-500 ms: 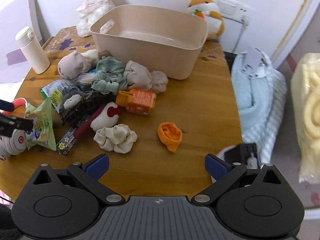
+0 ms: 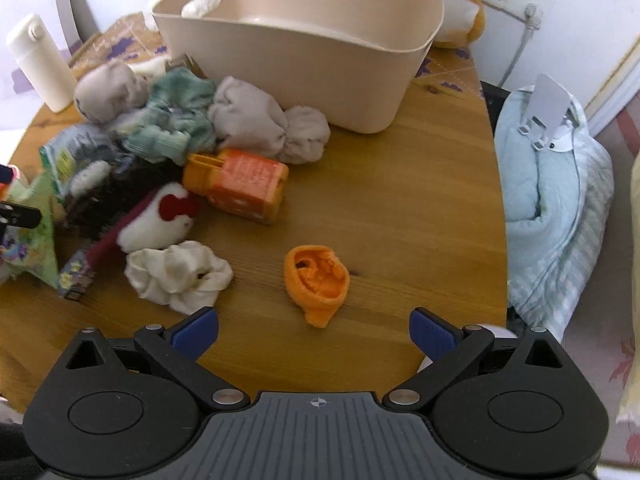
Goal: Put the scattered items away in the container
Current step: 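Grasp the green snack bag with the left tool while the right tool grasps the orange sock, then carry both items over the beige basket and open both tools to drop them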
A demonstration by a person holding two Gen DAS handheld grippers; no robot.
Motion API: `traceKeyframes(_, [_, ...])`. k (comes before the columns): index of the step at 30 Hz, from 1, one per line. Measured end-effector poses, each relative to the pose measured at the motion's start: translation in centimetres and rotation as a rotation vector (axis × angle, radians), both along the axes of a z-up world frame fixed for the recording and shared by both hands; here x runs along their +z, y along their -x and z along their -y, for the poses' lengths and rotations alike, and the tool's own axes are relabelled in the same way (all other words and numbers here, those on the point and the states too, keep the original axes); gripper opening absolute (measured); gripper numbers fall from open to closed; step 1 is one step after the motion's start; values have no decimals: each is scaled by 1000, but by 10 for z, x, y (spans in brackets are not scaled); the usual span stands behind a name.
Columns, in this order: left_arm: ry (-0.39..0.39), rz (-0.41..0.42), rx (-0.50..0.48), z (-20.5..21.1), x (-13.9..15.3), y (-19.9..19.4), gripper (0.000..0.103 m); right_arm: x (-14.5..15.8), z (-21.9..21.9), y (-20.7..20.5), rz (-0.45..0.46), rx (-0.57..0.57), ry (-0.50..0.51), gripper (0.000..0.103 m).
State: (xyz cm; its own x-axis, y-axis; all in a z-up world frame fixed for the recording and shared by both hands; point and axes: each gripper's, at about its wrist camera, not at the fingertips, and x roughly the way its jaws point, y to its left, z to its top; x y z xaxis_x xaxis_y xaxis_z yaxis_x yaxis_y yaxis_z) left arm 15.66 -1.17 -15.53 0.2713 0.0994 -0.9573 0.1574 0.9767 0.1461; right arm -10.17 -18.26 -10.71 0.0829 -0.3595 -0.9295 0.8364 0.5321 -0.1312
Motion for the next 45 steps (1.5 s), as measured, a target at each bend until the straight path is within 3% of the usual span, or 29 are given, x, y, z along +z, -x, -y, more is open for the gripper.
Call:
traceKeyframes(5, [-48, -15, -151, 7, -16, -4, 85, -21, 15, -4, -30, 44, -4, 103])
traceKeyframes(15, [1, -79, -307, 0, -28, -12, 84, -45, 24, -7, -80, 113, 0, 83])
traceKeyframes(17, [21, -95, -329, -3, -30, -13, 80, -47, 24, -8, -82, 117, 2, 79])
traceKeyframes(19, [51, -114, -348, -6, -31, -15, 65, -50, 24, -9, -86, 122, 1, 76])
traceKeyframes(22, [77, -130, -382, -5, -31, -14, 57, -55, 22, -10, -91, 128, -13, 58])
traceKeyframes(24, [77, -126, -399, -4, -30, -11, 53, -55, 21, -9, -62, 122, -23, 32])
traceKeyframes(27, [85, -124, -423, -4, -29, -6, 43, -56, 20, -7, -54, 127, -26, 15])
traceKeyframes(31, [118, -121, -420, -10, -25, -6, 39, -55, 19, -5, -39, 139, -30, 12])
traceKeyframes(33, [145, -126, -412, -15, -23, -7, 30, -52, 18, -4, -24, 140, -27, 11])
traceKeyframes(45, [230, -103, -488, -25, 10, 3, 29, -9, 28, 6, 25, 156, 50, 11])
